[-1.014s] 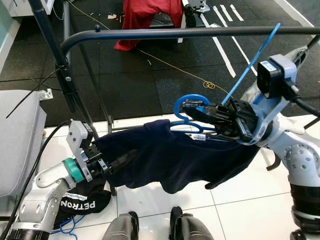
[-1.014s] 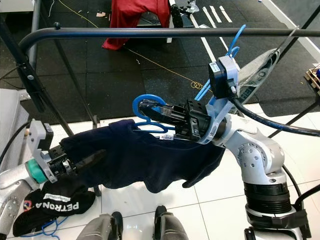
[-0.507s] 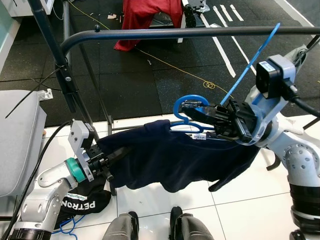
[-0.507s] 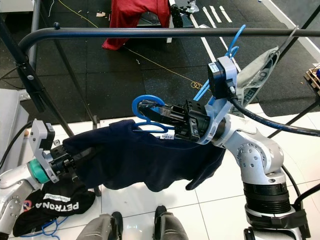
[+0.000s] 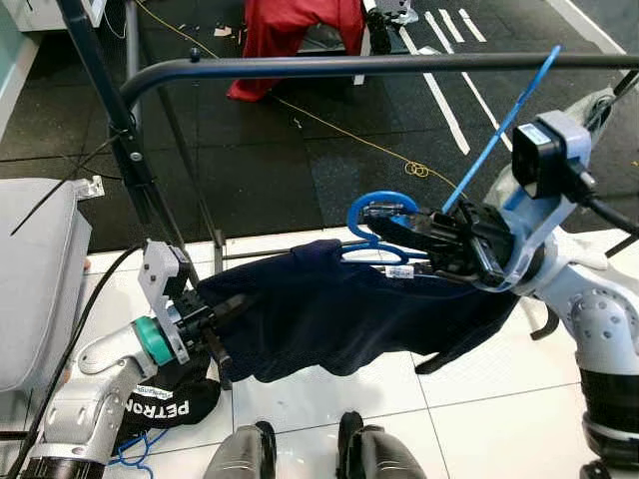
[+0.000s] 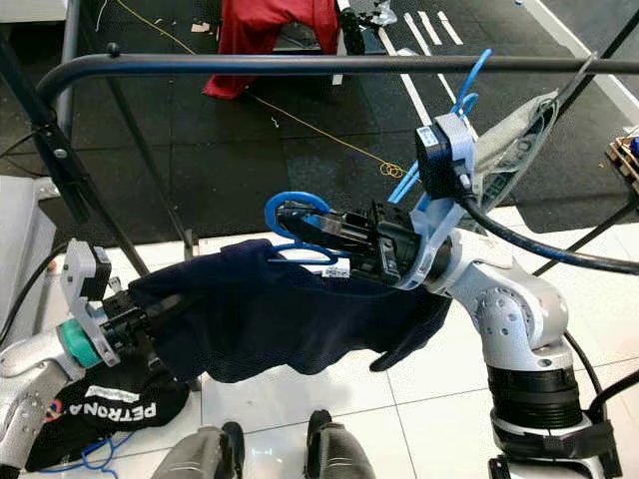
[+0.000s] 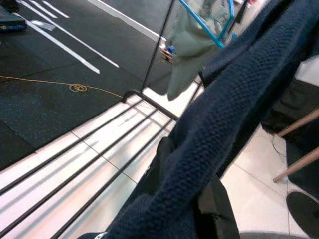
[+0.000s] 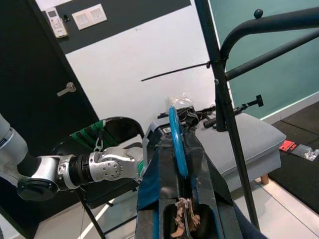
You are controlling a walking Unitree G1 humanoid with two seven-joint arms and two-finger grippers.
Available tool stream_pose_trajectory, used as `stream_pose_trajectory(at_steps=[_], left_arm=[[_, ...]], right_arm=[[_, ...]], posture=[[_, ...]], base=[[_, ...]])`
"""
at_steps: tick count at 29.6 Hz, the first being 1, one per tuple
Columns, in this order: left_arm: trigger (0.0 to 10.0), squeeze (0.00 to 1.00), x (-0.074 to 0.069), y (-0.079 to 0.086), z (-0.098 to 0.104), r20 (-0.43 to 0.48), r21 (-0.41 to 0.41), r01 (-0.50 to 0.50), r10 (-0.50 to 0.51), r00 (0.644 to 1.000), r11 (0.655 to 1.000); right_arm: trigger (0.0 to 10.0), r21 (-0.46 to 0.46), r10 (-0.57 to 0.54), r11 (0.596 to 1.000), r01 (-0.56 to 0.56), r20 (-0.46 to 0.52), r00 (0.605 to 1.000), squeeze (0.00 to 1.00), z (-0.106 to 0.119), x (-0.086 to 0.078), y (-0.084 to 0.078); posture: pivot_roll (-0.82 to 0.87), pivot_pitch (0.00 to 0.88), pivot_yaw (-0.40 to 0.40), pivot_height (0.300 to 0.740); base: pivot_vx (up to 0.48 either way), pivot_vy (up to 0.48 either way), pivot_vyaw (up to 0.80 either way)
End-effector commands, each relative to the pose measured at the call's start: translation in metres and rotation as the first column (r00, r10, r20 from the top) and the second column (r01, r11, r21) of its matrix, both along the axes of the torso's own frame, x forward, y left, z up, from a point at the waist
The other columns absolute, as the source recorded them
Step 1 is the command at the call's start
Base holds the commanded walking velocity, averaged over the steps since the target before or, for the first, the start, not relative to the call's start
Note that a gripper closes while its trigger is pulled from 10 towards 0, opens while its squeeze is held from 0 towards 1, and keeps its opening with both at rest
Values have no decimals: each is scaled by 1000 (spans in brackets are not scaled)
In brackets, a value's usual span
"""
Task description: Hang hanger
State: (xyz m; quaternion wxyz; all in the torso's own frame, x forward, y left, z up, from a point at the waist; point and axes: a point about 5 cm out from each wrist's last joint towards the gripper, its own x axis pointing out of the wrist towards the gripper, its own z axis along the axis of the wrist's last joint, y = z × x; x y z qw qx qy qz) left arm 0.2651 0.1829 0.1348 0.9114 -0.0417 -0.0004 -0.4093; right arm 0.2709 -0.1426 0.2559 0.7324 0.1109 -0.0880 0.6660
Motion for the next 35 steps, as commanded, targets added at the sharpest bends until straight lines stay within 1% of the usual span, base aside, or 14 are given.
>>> stream_pose_trajectory(at_steps=[1,2,4,10,11,14,17,18,22,24,28,33,34,35], left_arm=[[0,0,-2,-4,3,18,-24,-1,1,1000,1000],[0,0,-2,-4,3,18,-24,-1,1,1000,1000],[0,0,0,-2,6,29,-57,-41,43,999,998],[0,0,7,5,14,52,-67,-69,72,996,995],[0,0,10,8,17,62,-70,-78,82,995,995],[0,0,15,12,24,81,-94,-92,99,992,991],[0,0,16,11,28,92,-112,-91,101,991,990],[0,0,17,9,32,101,-132,-82,96,990,988],[0,0,17,3,37,113,-152,-66,83,990,986],[0,0,16,3,35,106,-149,-70,87,991,986],[0,0,11,12,24,74,-120,-101,110,991,988],[0,0,6,20,21,59,-127,-130,139,989,983],[0,0,5,19,22,56,-135,-122,131,990,983],[0,0,5,19,22,56,-135,-122,131,990,983]], right_arm=[[0,-13,-4,1000,5,18,1000,0,-1,-4,2],[0,-13,-4,1000,5,18,1000,0,-1,-4,2],[0,-22,-46,999,46,20,999,0,-8,-3,3],[0,1,-90,996,90,11,996,0,-15,-6,6],[0,7,-110,994,110,9,994,0,-17,-7,6],[0,16,-147,989,146,6,989,0,-22,-9,6],[0,17,-161,987,161,5,987,0,-25,-10,7],[0,17,-169,985,169,5,986,0,-27,-10,8],[0,14,-185,983,185,10,983,0,-30,-11,9],[0,24,-200,980,200,16,980,0,-29,-10,9],[0,67,-247,967,245,38,968,0,-22,-7,4],[0,76,-290,955,287,45,956,0,-21,-5,-3],[431,71,-297,954,293,49,954,0,-22,-5,-3],[431,71,-297,954,293,49,954,0,-22,-5,-3]], posture=[[-62,150,-21,740],[-62,150,-21,740],[-63,137,-10,740],[-63,134,-5,740],[-62,134,-4,740],[-61,129,5,740],[-60,128,8,740],[-62,126,8,740],[-62,123,5,740],[-64,121,3,740],[-64,118,0,740],[-62,114,-2,740],[-62,113,-3,740],[-62,113,-3,740]], base=[[0,0,0],[0,0,0],[0,0,0],[0,0,0],[0,0,0],[0,0,0],[0,0,0],[0,0,0],[0,0,0],[0,0,0],[0,0,0],[0,0,0],[0,0,0],[0,0,0]])
